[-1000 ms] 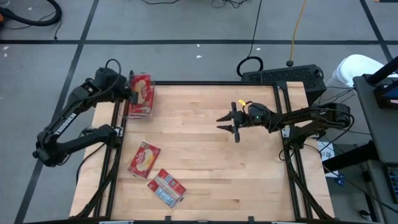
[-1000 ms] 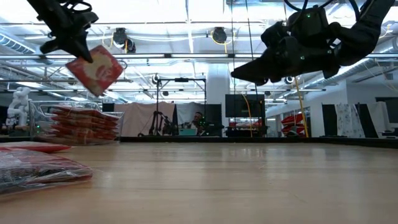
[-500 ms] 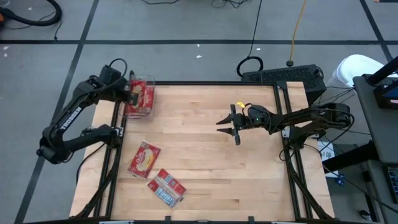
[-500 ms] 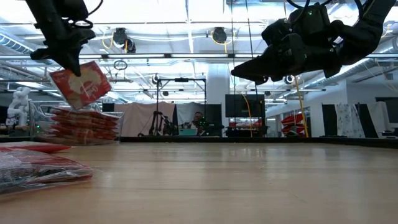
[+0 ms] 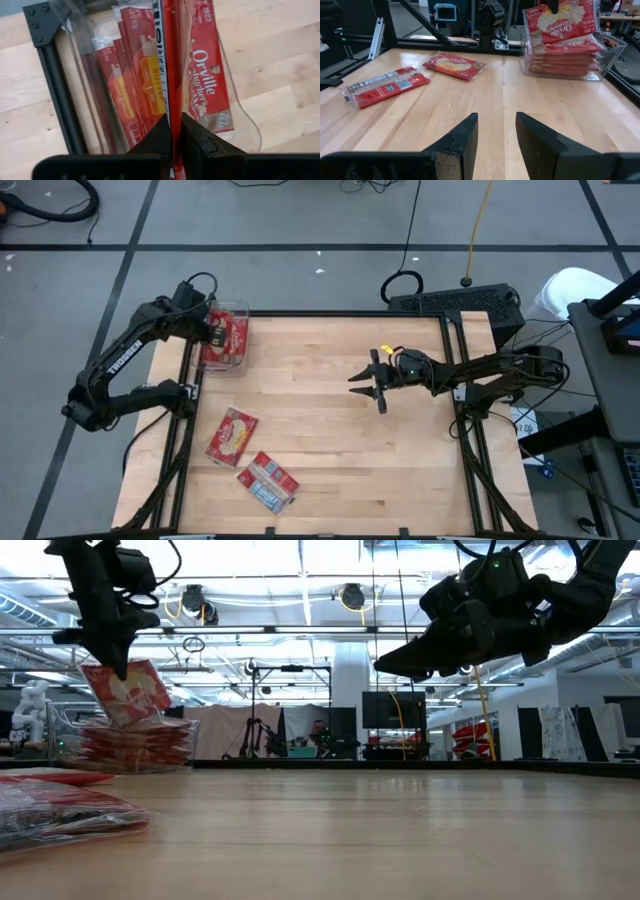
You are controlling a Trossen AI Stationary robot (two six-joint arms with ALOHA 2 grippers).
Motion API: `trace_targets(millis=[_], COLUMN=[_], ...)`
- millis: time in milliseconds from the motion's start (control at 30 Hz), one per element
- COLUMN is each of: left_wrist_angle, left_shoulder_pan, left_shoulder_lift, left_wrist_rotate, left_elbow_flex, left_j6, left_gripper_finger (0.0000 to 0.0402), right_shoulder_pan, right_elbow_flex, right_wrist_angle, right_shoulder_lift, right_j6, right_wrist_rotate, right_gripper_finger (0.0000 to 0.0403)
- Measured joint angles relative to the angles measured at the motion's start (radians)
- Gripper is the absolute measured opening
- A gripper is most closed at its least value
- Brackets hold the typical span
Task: Sort popcorn bags into baskets
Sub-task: Put the red popcorn bag into the transparent bin
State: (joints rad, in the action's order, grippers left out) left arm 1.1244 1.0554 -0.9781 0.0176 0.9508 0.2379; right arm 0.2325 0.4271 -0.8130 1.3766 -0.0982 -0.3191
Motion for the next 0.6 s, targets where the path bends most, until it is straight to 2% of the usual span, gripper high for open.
trace_targets(millis=[200,467,600], left_wrist_angle=[0.006,0.015,0.017], left_shoulder_pan=[0.0,0.0,0.0], left_shoulder_lift=[-0.023,-0.03,-0.03], left_wrist_rotate=[-0.044,-0.11,-0.13], left_elbow_flex=[0.0,-0.001,-0.001], left_j6=[0.006,0.011,0.011], left_gripper_finger=[0.0033,0.0105,0.0126], right_shoulder_pan=[0.0,0.0,0.0], right_elbow_flex=[0.0,0.0,0.0], right_wrist_angle=[0.001,0.0,0.0], right_shoulder_lift=[0.0,0.0,0.0], right_j6=[-0.015,-0.023,-0.02], right_wrist_rotate=[0.0,0.0,0.0], right_gripper_finger=[0.0127,0.0127,0.0127])
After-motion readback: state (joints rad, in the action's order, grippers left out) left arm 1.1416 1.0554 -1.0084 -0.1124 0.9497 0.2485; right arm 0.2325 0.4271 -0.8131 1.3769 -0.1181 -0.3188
